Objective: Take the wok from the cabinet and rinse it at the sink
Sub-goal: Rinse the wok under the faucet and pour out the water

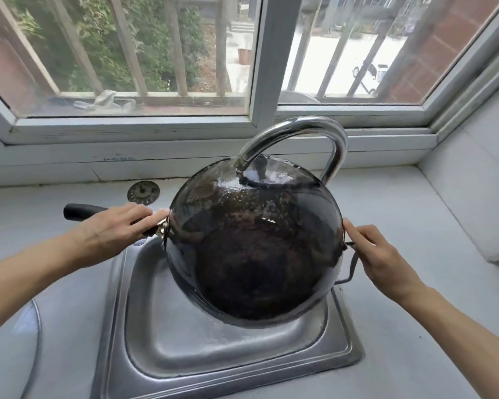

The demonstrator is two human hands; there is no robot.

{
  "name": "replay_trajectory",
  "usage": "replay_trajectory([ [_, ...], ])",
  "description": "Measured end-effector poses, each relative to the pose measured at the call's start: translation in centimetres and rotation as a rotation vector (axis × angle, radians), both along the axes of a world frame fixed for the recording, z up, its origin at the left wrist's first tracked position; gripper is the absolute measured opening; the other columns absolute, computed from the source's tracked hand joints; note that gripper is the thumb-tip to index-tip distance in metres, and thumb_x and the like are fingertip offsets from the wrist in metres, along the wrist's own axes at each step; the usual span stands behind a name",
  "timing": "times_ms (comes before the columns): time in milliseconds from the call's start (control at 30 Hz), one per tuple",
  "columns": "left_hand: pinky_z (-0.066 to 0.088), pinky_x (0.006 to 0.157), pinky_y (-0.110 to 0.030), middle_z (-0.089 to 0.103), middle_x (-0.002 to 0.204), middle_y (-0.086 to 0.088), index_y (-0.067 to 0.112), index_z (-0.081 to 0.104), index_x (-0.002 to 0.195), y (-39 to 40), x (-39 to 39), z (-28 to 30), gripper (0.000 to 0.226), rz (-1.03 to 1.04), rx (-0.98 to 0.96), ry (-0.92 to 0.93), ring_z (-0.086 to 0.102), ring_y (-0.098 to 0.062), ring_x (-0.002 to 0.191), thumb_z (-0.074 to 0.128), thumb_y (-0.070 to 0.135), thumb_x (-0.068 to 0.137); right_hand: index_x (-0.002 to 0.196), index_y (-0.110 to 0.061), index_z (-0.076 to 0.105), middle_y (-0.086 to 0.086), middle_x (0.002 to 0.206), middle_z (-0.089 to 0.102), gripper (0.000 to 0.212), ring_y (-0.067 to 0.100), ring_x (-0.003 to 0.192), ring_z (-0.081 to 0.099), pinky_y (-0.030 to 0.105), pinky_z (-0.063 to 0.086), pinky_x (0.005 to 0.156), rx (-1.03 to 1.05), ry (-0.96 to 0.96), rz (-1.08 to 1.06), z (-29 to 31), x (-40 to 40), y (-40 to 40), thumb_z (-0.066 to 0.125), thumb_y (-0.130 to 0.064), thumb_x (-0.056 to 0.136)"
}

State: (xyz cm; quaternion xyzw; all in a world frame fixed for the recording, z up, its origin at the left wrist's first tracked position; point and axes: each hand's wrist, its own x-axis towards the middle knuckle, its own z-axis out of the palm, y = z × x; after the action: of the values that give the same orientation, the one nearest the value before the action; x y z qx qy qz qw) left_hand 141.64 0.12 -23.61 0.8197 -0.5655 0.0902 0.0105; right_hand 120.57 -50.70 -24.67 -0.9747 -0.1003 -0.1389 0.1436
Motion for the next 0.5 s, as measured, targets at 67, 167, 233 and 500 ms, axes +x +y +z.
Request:
replay_trajectory([
  [67,0.051,0.070,-0.038,0.058,0.108,-0.013,0.005,0.042,0.144,-0.5,0.1,0.0,0.057,-0.009,0.008,-0.007,0.058,-0.031,0.082,0.058,0.010,0.089,0.154,-0.028,0.023,0.002,0.109,0.046,0.095,0.023,0.084,0.055,0.037,0.054,0.074,0.005,-0.006,-0.011,-0.1,-0.7,-0.4,0.056,0.023,0.081],
  [167,0.052,0.069,-0.038,0.057,0.108,-0.013,0.006,0.040,0.145,-1.4,0.6,0.1,0.079,-0.007,0.015,0.019,0.057,-0.030,0.083,0.074,-0.002,0.074,0.153,-0.025,0.025,0.004,0.109,0.047,0.092,0.024,0.085,0.055,0.036,0.053,0.077,0.023,0.005,-0.034,-0.3,-1.8,-0.6,0.055,0.022,0.081],
  [233,0.053,0.067,-0.040,0.057,0.107,-0.012,0.007,0.037,0.147,-1.8,0.9,0.1,0.082,-0.026,0.008,0.006,0.056,-0.030,0.083,0.073,-0.003,0.075,0.152,-0.022,0.028,0.004,0.108,0.047,0.091,0.022,0.084,0.053,0.031,0.051,0.077,0.029,0.010,-0.059,-0.3,-2.3,-0.8,0.057,0.023,0.079],
  [500,0.050,0.066,-0.036,0.055,0.106,-0.009,0.011,0.035,0.148,-3.7,1.4,0.3,0.054,-0.078,0.021,-0.037,0.053,-0.026,0.081,0.042,0.018,0.095,0.147,-0.006,0.036,0.002,0.106,0.045,0.051,0.017,0.083,0.049,0.011,0.037,0.080,0.028,0.004,-0.083,1.0,-4.0,-1.0,0.037,-0.011,0.096],
])
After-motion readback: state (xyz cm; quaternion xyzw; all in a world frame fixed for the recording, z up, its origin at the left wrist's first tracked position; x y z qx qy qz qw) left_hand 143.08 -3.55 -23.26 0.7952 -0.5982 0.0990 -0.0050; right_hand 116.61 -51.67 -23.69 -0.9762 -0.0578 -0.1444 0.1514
